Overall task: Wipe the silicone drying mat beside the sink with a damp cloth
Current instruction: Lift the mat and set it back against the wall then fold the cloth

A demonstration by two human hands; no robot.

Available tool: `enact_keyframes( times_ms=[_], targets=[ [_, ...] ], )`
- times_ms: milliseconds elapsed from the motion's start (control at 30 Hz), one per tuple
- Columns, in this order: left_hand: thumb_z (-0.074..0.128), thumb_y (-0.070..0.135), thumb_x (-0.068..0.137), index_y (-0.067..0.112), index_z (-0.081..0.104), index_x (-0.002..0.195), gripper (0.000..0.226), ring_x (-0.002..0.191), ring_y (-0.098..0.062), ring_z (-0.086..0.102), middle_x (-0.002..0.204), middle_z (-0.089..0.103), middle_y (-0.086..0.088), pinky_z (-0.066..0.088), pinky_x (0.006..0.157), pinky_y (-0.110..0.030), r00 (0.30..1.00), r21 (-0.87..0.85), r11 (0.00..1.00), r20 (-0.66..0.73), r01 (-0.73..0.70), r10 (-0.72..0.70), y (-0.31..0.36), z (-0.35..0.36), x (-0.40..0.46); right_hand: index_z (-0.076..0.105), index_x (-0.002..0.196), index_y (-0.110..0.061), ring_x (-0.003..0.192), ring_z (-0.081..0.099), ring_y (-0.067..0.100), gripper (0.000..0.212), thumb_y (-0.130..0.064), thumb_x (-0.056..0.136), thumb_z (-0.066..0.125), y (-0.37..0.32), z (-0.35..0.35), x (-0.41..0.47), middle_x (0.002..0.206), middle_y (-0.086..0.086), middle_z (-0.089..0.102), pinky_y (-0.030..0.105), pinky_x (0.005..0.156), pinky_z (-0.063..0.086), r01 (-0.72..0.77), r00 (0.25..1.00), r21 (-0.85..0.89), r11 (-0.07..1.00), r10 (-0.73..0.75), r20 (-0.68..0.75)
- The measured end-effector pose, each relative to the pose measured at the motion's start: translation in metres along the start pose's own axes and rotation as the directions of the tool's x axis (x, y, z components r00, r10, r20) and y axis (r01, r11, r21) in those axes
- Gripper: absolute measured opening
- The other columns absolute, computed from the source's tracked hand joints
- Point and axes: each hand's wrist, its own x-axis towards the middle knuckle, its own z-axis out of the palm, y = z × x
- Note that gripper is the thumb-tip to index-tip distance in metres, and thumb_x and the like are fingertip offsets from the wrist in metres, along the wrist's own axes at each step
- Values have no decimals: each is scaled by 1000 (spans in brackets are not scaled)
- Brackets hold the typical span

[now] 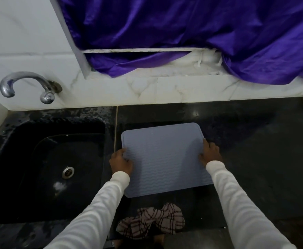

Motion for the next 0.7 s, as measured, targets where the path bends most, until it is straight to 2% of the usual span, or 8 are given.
enact_keyframes(
  times_ms=[67,133,233,300,400,467,600,700],
  targets=[
    [63,-2,77,21,66,111,42,105,-35,59,119,52,-13,48,96,-37,999,-89,996,42,-10,14,1,1,0,22,150,-20,128,36,39,73,-28,89,60,-4,1,4,142,17,36,50,100,39,-35,999,67,997,36,-14],
    [66,1,80,24,66,109,37,102,-27,57,117,40,-3,46,93,-29,996,-132,991,79,-22,32,5,1,-3,26,150,-21,127,39,42,73,-27,87,63,-6,0,7,143,18,37,49,103,36,-88,996,255,963,89,7],
    [68,7,84,26,63,121,42,109,-20,50,121,35,2,39,94,-24,989,-145,986,109,-80,96,12,-1,-3,33,148,-16,126,42,41,68,-20,88,64,-5,-1,12,144,18,36,45,104,36,-131,990,569,812,133,38],
    [67,14,88,24,56,132,47,112,-18,49,128,38,-2,37,95,-24,975,-102,984,153,-148,163,14,-4,3,41,141,-13,120,49,38,58,-17,87,65,-5,-2,14,139,17,42,42,100,40,-150,986,684,714,159,50],
    [62,11,91,20,47,141,53,118,-21,49,134,43,-6,35,96,-22,962,-103,977,180,-188,204,13,-8,14,51,126,-9,104,54,31,41,-13,87,65,-3,-8,15,126,14,54,36,86,42,-187,978,772,608,185,92],
    [56,1,92,18,45,143,55,125,-22,47,139,43,-6,33,98,-17,965,-145,972,163,-184,207,12,-10,18,50,120,-9,100,52,27,35,-11,88,64,-3,-18,12,119,12,54,34,82,39,-158,987,797,583,115,112],
    [51,-15,88,5,45,141,57,137,-21,35,150,36,-12,30,101,-5,971,-263,953,141,-150,192,20,-17,22,49,127,-16,109,51,22,49,-3,83,67,-4,-40,14,123,3,53,36,88,41,-13,998,842,539,-40,41],
    [49,-17,87,9,47,141,60,134,-10,32,152,34,-6,31,101,-3,979,-414,909,166,-44,123,23,-21,26,52,129,-22,113,54,21,54,-7,81,71,-7,-46,20,128,0,55,43,96,45,37,996,866,499,-84,6]
  ],
)
